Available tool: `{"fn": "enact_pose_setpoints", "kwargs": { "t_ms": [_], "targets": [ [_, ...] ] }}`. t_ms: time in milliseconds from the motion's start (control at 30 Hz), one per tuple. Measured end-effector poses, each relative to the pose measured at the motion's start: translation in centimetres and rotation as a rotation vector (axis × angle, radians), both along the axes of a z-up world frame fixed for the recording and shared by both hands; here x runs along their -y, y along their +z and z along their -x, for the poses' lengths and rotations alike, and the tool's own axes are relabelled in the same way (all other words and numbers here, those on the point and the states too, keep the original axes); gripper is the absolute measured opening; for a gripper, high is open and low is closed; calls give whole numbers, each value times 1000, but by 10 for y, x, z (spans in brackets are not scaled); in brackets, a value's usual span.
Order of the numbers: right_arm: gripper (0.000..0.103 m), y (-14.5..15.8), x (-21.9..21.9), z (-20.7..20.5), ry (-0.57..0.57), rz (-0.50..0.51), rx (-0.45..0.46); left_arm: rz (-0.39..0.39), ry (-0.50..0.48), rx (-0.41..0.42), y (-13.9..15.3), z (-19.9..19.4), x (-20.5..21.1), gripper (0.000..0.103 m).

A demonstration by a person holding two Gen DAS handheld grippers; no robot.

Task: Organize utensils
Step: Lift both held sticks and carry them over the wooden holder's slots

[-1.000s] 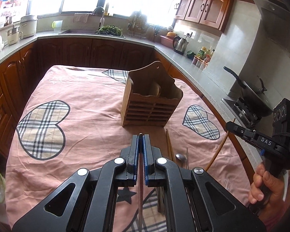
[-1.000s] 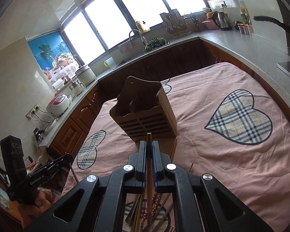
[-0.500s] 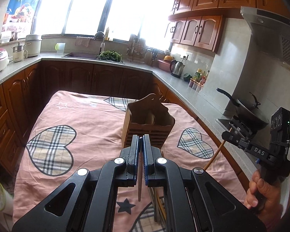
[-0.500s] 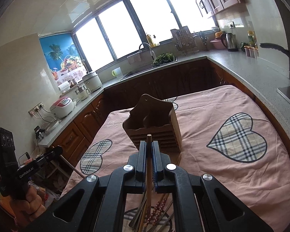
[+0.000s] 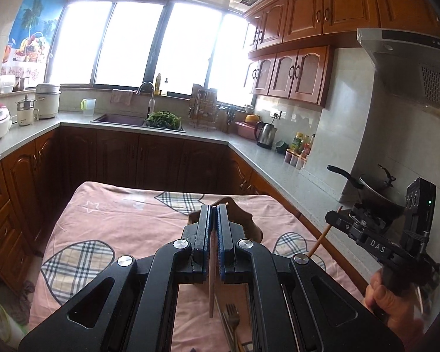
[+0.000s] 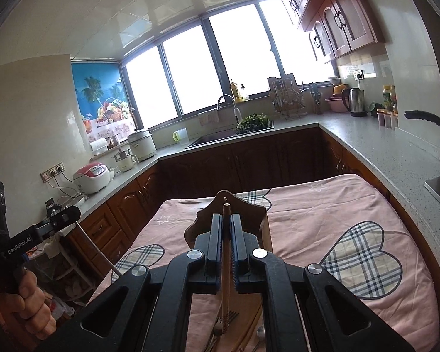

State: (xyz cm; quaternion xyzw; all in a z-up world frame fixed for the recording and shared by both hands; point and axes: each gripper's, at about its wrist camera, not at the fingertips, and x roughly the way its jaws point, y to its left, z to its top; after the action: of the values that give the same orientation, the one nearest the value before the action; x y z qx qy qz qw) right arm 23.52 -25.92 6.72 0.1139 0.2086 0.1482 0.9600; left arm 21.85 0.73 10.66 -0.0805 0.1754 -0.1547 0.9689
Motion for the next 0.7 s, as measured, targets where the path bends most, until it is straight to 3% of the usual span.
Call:
{"fn": "enact_pose_setpoints", "kwargs": {
  "t_ms": [400, 567, 700],
  "targets": [
    [5, 44, 11, -67, -58, -33, 151, 3, 37, 117, 39, -64, 13, 3],
    [5, 42, 8, -101, -77, -14, 163, 10, 63, 120, 32, -102, 15, 3],
    [5, 21, 4, -126, -79, 11, 132, 43, 90, 102, 14, -131, 13, 3]
  ]
}}
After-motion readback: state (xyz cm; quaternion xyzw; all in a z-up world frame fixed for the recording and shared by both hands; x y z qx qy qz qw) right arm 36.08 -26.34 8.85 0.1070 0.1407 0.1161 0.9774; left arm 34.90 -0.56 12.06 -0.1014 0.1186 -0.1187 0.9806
